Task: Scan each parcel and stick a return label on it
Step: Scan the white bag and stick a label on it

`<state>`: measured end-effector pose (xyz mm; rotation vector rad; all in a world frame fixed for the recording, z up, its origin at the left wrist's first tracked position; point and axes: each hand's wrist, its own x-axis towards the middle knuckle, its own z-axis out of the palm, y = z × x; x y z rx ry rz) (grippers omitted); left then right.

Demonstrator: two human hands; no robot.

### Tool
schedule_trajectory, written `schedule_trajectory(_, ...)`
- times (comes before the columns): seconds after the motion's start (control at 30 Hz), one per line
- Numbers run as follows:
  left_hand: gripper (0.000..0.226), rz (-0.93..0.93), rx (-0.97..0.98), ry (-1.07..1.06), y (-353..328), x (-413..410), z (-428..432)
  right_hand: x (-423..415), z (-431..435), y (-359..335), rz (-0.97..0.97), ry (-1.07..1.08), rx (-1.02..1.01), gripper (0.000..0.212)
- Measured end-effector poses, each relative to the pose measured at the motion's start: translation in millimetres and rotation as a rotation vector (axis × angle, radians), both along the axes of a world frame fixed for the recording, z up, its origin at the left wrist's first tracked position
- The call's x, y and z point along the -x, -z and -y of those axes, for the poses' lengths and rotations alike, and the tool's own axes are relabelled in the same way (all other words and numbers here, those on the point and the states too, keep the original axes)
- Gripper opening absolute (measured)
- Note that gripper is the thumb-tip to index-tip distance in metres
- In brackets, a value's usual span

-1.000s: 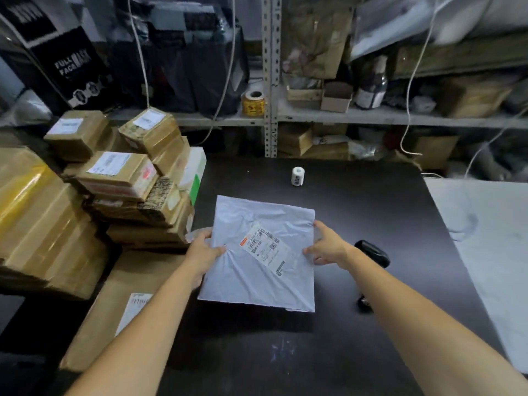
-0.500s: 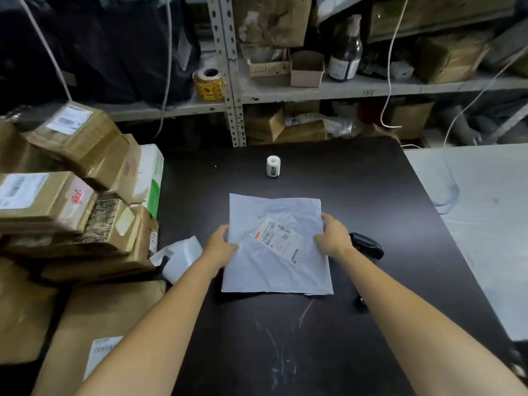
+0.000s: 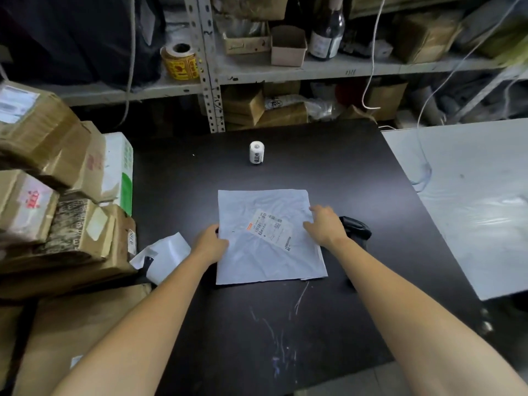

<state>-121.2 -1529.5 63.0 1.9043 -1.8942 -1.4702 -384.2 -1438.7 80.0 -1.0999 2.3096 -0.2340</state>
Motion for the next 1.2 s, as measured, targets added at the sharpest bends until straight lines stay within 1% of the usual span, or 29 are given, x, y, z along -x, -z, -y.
schedule_trajectory(0.07, 0.032, -0.014, -0.004, 0.008, -0.3, -1.5, 0.3, -0.6, -9.3, -15.1, -0.129, -0.021, 0.065, 0.042)
schedule_trajectory(0.13, 0.027, -0.038, -0.009, 0.007, 0.8, -3.8, -1.3, -0.2, -23.7, -26.3, -0.313, -0.018, 0.122, 0.038)
schedule_trajectory(0.2, 0.025, -0.056, -0.015, 0.006, 3.2, -5.6, -2.8, 2.6, -41.9, -31.6, -0.441, 0.046, 0.171, 0.044)
schedule_trajectory(0.27, 0.033, -0.068, -0.022, -0.006, 5.4, -7.0, -2.9, 6.3, -59.2, -31.9, -0.461, 0.185, 0.157, 0.058)
schedule_trajectory(0.33, 0.042, -0.084, -0.041, -0.017, 7.3, -8.3, -1.1, 10.7, -71.5, -27.6, -0.375, 0.374, 0.052, 0.075)
schedule_trajectory(0.37, 0.045, -0.104, -0.060, -0.024, 8.5, -8.4, -0.1, 14.4, -76.0, -22.7, -0.296, 0.466, 0.004, 0.078)
schedule_trajectory(0.4, 0.049, -0.127, -0.083, -0.031, 9.4, -8.5, 0.7, 18.1, -79.7, -17.5, -0.202, 0.537, -0.027, 0.076)
schedule_trajectory(0.47, 0.055, -0.154, -0.108, -0.042, 10.1, -9.8, 1.5, 22.4, -85.8, -8.4, -0.052, 0.584, -0.050, 0.060)
schedule_trajectory(0.53, 0.059, -0.153, -0.116, -0.041, 10.6, -11.5, 2.2, 23.4, -89.1, -1.7, -0.046, 0.574, -0.048, 0.046)
schedule_trajectory(0.57, 0.060, -0.148, -0.116, -0.032, 11.4, -11.9, 2.6, 23.2, -89.4, 1.0, -0.059, 0.580, -0.045, 0.044)
schedule_trajectory(0.73, 0.068, -0.121, -0.115, -0.057, 14.0, -12.7, -0.1, 28.4, -85.5, 6.6, -0.023, 0.611, -0.058, 0.051)
schedule_trajectory(0.83, 0.062, -0.081, -0.077, -0.052, 12.4, -15.3, -4.9, 33.6, -84.3, 7.0, 0.018, 0.594, -0.054, 0.049)
schedule_trajectory(1.0, 0.062, 0.029, -0.055, -0.062, 9.0, -21.7, -19.8, 32.4, -79.8, 2.0, 0.193, 0.598, 0.084, 0.043)
schedule_trajectory(1.07, 0.061, 0.073, -0.044, -0.045, 9.0, -22.9, -26.6, 31.4, -74.4, -5.2, 0.234, 0.543, 0.128, 0.032)
schedule_trajectory(1.13, 0.061, 0.114, -0.009, -0.021, 10.4, -22.4, -31.4, 31.0, -66.8, -14.4, 0.229, 0.459, 0.144, 0.024)
schedule_trajectory(1.2, 0.059, 0.138, 0.024, -0.011, 11.2, -20.7, -34.2, 29.9, -59.0, -22.8, 0.236, 0.368, 0.152, 0.030)
